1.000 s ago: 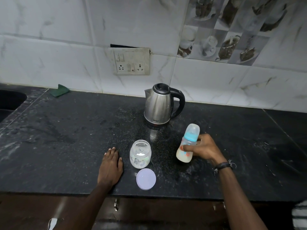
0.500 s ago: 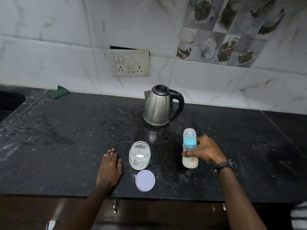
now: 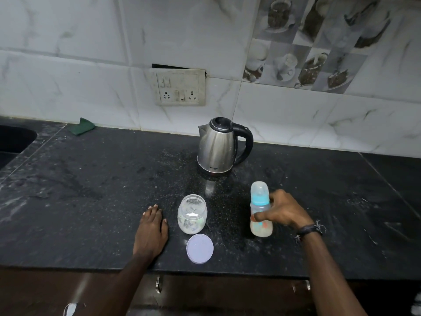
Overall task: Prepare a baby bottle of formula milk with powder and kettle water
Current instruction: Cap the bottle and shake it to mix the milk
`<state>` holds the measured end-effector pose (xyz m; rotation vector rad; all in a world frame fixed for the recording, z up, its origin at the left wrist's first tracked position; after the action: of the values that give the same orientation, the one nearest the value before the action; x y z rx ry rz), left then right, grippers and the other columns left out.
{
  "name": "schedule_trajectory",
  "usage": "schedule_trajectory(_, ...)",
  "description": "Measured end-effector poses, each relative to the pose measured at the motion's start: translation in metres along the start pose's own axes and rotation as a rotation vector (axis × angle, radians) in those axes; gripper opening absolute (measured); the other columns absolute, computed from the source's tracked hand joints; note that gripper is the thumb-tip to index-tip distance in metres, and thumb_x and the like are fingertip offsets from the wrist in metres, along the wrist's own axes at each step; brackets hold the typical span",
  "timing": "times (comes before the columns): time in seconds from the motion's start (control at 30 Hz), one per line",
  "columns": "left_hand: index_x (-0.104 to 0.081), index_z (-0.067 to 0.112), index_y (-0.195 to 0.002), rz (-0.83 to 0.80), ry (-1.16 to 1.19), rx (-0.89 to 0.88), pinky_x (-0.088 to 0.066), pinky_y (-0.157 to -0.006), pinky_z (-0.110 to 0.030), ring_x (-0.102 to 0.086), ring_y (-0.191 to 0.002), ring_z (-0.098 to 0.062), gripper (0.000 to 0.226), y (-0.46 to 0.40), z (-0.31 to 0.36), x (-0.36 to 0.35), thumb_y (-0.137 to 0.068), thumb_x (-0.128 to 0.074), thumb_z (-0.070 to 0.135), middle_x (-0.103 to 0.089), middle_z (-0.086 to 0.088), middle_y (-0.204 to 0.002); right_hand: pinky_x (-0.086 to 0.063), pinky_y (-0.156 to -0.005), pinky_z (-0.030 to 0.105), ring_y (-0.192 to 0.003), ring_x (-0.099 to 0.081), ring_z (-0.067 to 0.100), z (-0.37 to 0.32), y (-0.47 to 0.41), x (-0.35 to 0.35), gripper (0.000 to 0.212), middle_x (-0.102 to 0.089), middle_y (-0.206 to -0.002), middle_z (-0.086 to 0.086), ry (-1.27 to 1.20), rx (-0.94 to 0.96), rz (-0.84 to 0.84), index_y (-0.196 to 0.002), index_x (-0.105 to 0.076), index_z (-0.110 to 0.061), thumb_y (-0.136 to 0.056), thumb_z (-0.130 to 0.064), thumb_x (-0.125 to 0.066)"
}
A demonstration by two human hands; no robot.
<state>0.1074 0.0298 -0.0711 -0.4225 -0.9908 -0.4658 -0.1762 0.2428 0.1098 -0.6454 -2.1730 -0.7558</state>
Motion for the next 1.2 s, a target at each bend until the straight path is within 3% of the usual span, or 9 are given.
schedule_trajectory(0.1,-0.064,-0.007,-0.122,0.002,0.000,-0.006,-0.038,-0.112,-0.051,-0.052,-0.129,-0.042,0.062,-0.001,0.001,0.001,-0.094,-0.030,0.036,-0.057,-0.027,-0.136,-0.059,-0.084,0.041,-0.082,-0.073,0.014,-0.001,-0.001,-0.002,0.043,-0.076,-0.086,-0.001,-0.085,-0.011,0.055,-0.088,-0.075,-0.016,-0.053,-0.036,-0.091)
schedule_trajectory(0.2,-0.064,-0.007,-0.122,-0.001,0.000,0.004,-0.038,-0.113,-0.051,-0.052,-0.130,-0.041,0.062,-0.001,0.000,-0.001,-0.094,-0.030,0.036,-0.057,-0.026,-0.137,-0.058,-0.075,0.037,-0.081,-0.070,0.016,-0.003,-0.002,0.002,0.059,-0.073,-0.085,-0.002,0.003,-0.022,0.120,-0.083,-0.071,-0.018,-0.039,-0.056,-0.083)
schedule_trajectory(0.33,-0.065,-0.007,-0.121,0.007,-0.001,-0.001,-0.039,-0.112,-0.051,-0.053,-0.129,-0.042,0.062,-0.002,0.001,0.001,-0.094,-0.030,0.036,-0.058,-0.026,-0.136,-0.058,-0.076,0.035,-0.082,-0.071,0.014,-0.004,-0.002,0.000,0.042,-0.074,-0.085,-0.005,-0.068,-0.030,0.136,-0.082,-0.072,-0.019,-0.052,-0.041,-0.091)
schedule_trajectory(0.43,-0.065,-0.007,-0.121,0.010,-0.006,0.002,-0.039,-0.111,-0.051,-0.053,-0.129,-0.041,0.061,0.000,0.000,0.000,-0.094,-0.030,0.036,-0.058,-0.026,-0.136,-0.057,-0.073,0.037,-0.083,-0.069,0.018,-0.002,-0.003,0.003,0.067,-0.071,-0.087,-0.001,0.010,-0.026,0.175,-0.085,-0.069,-0.019,-0.034,-0.062,-0.079)
schedule_trajectory(0.57,-0.065,-0.006,-0.120,0.014,-0.004,0.001,-0.040,-0.111,-0.051,-0.054,-0.128,-0.041,0.061,-0.002,0.000,-0.001,-0.094,-0.030,0.036,-0.058,-0.025,-0.136,-0.057,-0.071,0.034,-0.081,-0.070,0.016,0.000,-0.003,0.003,0.044,-0.073,-0.083,-0.003,-0.080,-0.035,0.207,-0.082,-0.071,-0.018,-0.051,-0.042,-0.092)
schedule_trajectory(0.77,-0.066,-0.007,-0.118,0.015,-0.001,0.001,-0.041,-0.110,-0.053,-0.055,-0.126,-0.043,0.059,-0.002,-0.001,-0.001,-0.093,-0.031,0.035,-0.060,-0.027,-0.133,-0.055,-0.067,0.028,-0.077,-0.070,0.009,0.003,-0.003,0.002,0.038,-0.074,-0.083,-0.004,-0.104,-0.038,0.186,-0.080,-0.073,-0.019,-0.053,-0.037,-0.093)
schedule_trajectory(0.9,-0.065,-0.007,-0.120,0.006,-0.010,0.006,-0.041,-0.110,-0.053,-0.055,-0.126,-0.043,0.060,-0.002,-0.002,-0.003,-0.093,-0.031,0.035,-0.059,-0.026,-0.134,-0.057,-0.069,0.034,-0.078,-0.069,0.016,0.005,-0.005,0.004,0.055,-0.072,-0.082,-0.003,-0.045,-0.066,0.252,-0.078,-0.070,-0.020,-0.039,-0.055,-0.086)
schedule_trajectory(1.03,-0.065,-0.006,-0.121,0.001,-0.015,0.004,-0.040,-0.111,-0.051,-0.054,-0.127,-0.042,0.061,-0.003,-0.001,-0.002,-0.094,-0.030,0.036,-0.059,-0.026,-0.135,-0.060,-0.076,0.040,-0.078,-0.071,0.012,0.003,-0.006,0.006,0.041,-0.075,-0.082,-0.004,-0.139,-0.048,0.218,-0.078,-0.073,-0.019,-0.050,-0.041,-0.093)
schedule_trajectory(1.2,-0.065,-0.006,-0.122,0.001,-0.021,0.000,-0.039,-0.111,-0.051,-0.054,-0.128,-0.041,0.061,-0.002,-0.001,-0.002,-0.094,-0.030,0.036,-0.058,-0.026,-0.136,-0.057,-0.073,0.037,-0.083,-0.069,0.019,0.003,-0.006,0.009,0.053,-0.072,-0.090,-0.003,0.028,-0.061,0.258,-0.089,-0.068,-0.022,-0.050,-0.051,-0.089)
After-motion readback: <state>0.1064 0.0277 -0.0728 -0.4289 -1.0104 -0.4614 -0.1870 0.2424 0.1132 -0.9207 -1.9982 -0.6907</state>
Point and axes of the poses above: each hand's wrist, its own y-axis away from the middle knuckle, its own x-axis out of the back of the hand, z = x × y, the point moved 4 cm from there along -y, towards the middle knuckle
